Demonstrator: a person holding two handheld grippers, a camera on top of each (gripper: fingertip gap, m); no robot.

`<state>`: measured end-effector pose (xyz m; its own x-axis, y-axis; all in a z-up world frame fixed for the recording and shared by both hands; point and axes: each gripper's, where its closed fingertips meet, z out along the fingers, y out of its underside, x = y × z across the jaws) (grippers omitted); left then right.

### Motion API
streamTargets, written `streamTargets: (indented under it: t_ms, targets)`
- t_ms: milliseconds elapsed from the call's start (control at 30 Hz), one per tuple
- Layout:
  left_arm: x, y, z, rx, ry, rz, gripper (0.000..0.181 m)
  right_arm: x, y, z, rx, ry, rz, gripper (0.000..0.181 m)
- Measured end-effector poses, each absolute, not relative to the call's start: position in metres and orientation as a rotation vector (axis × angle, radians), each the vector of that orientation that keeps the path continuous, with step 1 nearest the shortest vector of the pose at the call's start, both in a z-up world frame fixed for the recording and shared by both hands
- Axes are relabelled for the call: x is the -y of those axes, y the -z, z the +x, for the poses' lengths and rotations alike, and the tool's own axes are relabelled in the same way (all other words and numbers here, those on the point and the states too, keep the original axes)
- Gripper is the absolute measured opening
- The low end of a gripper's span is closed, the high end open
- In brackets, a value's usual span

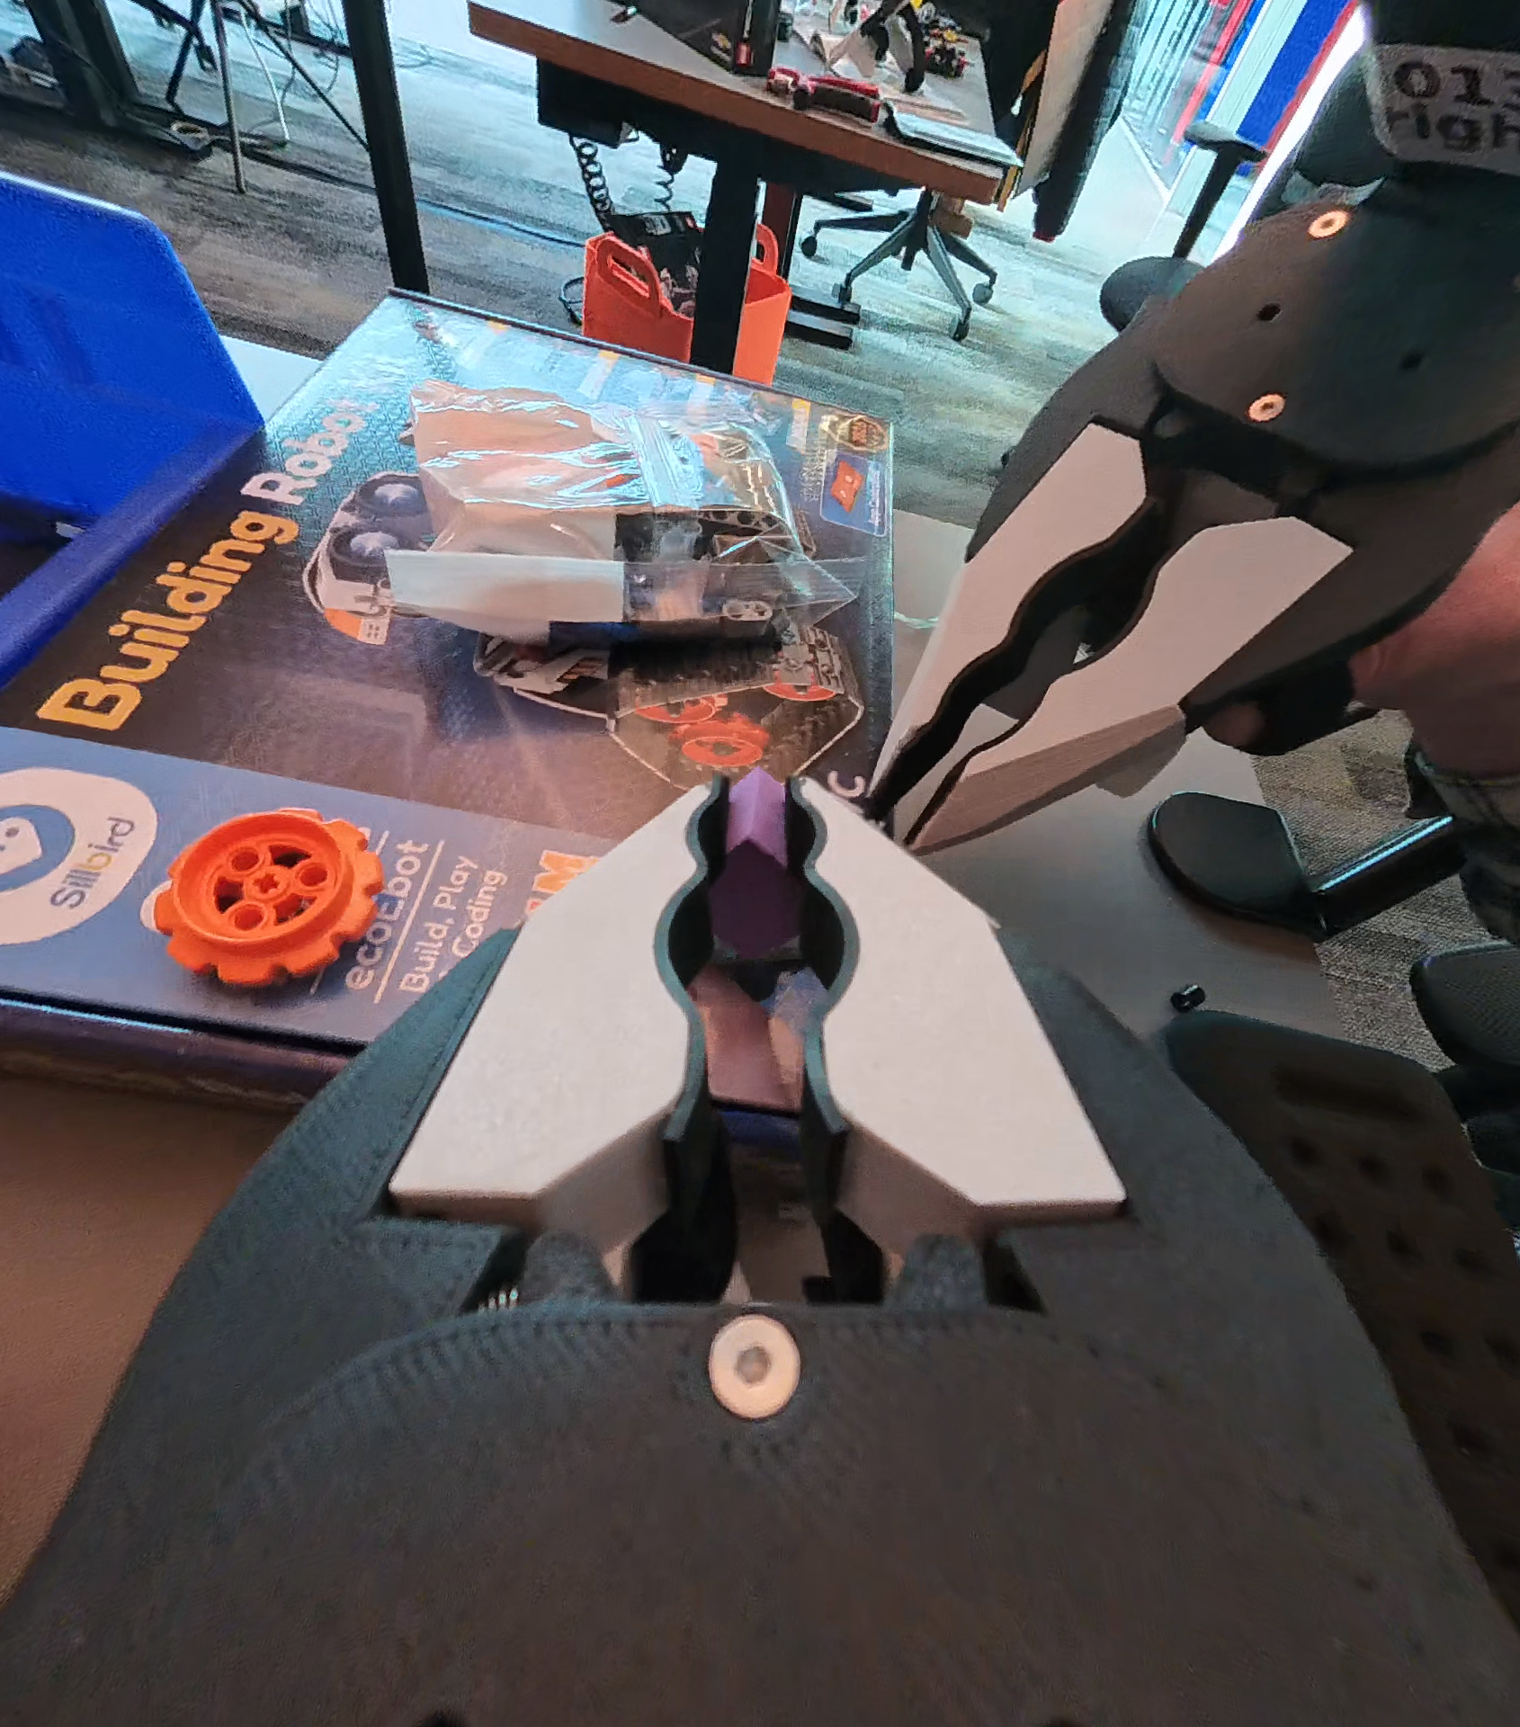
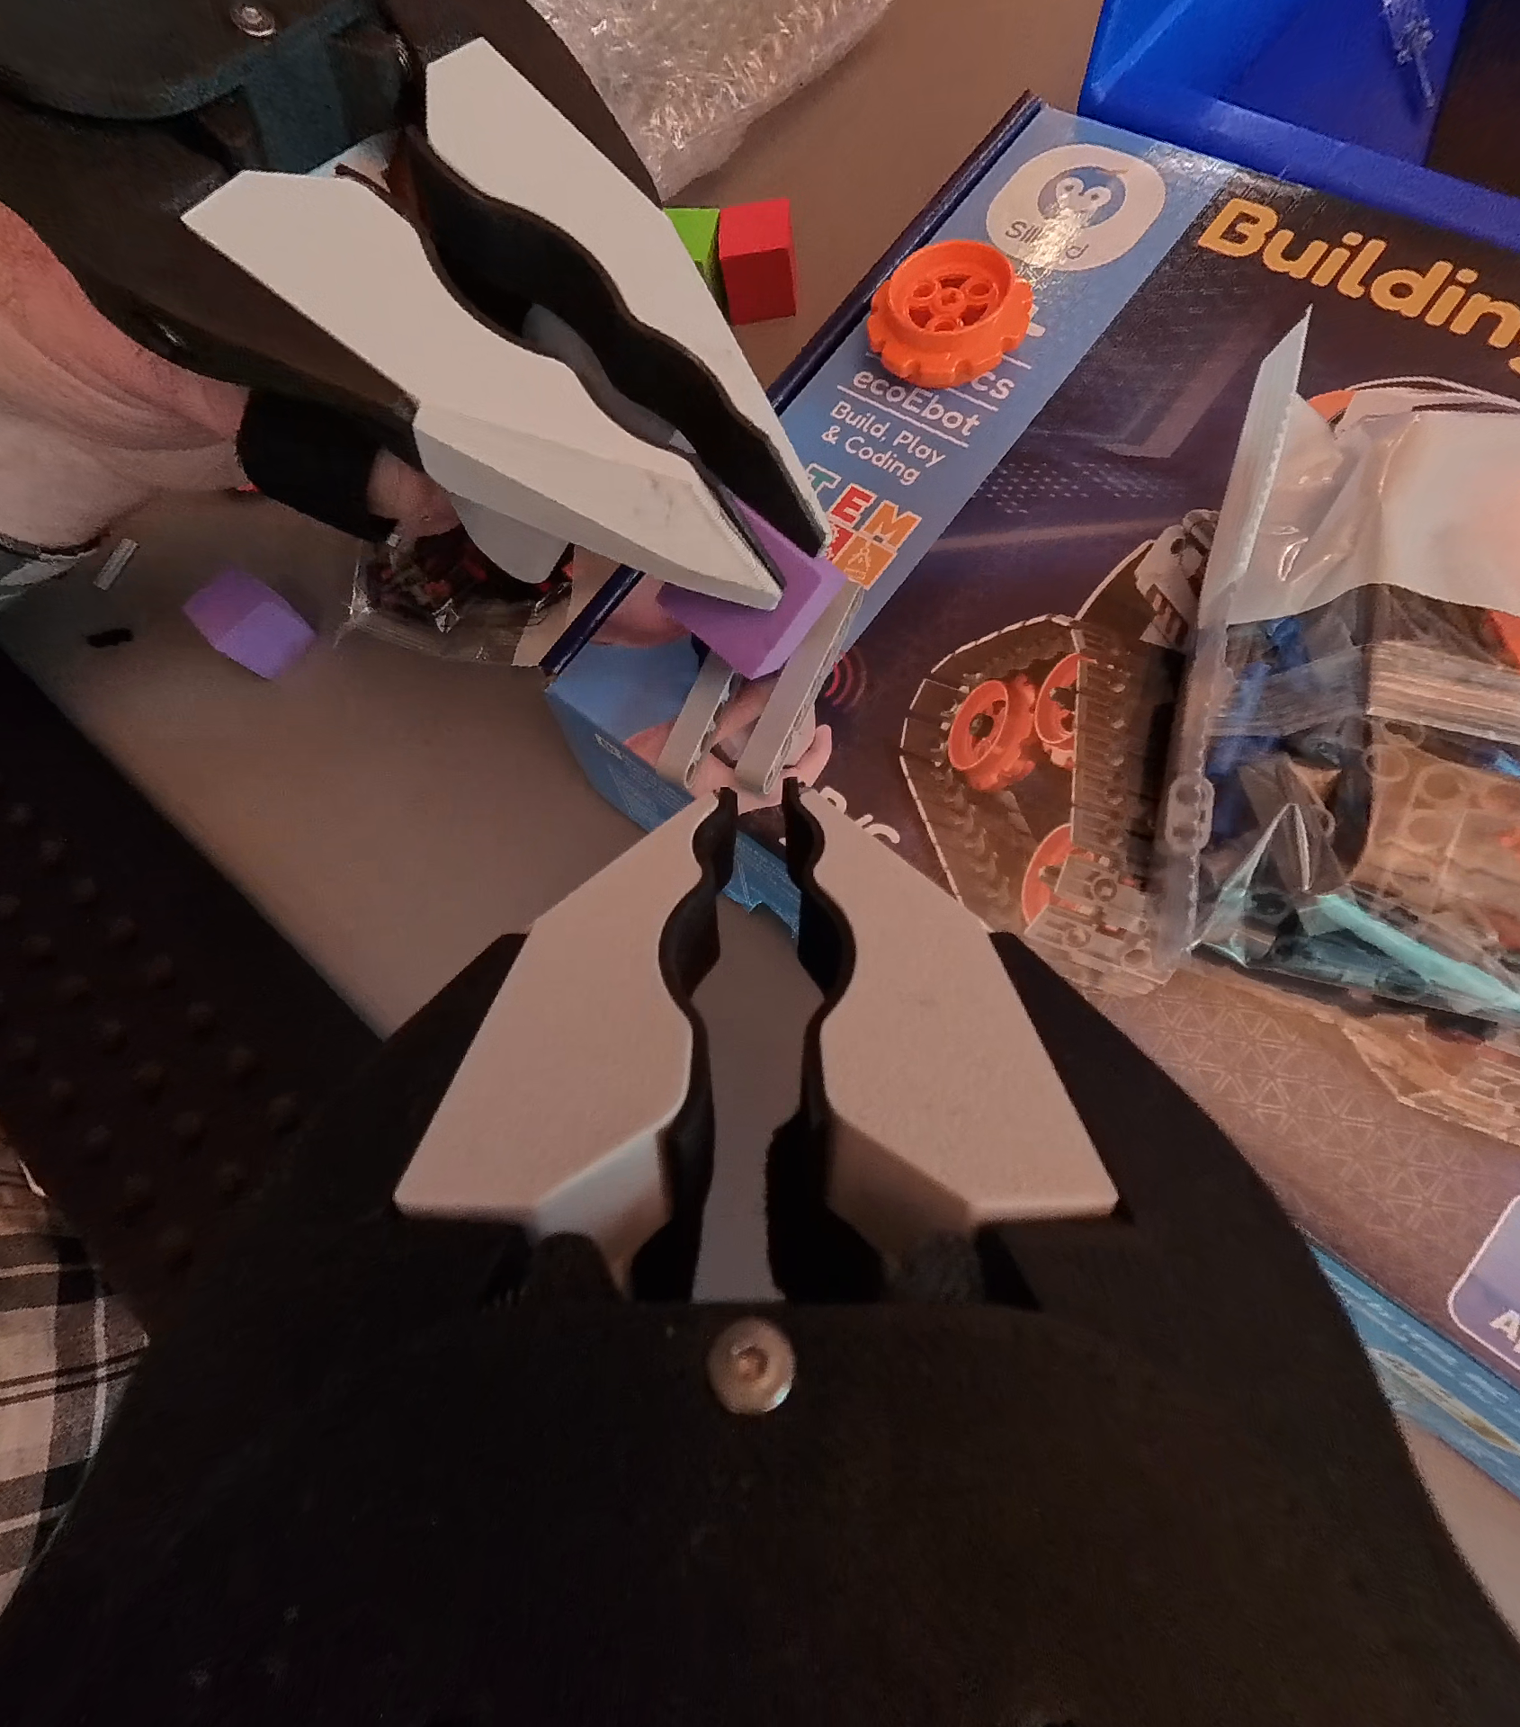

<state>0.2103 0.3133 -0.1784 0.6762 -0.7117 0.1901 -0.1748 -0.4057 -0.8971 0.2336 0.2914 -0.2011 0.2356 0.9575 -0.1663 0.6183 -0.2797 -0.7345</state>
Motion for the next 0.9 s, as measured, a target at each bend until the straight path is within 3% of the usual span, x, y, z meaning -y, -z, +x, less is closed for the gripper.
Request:
streamTargets:
  t_ms: [467,900]
  targets:
    - [-0.311,0.178,0.198,-0.806,0.534,-1.951,0.027,-0.291,0.202,0.230,1.451,-0.812,-1.967,0.009]
    - [-0.312,0.177,0.199,-0.893,0.370,-1.916,0.015,-0.292,0.204,0.228,1.447,-0.816,-1.967,0.009]
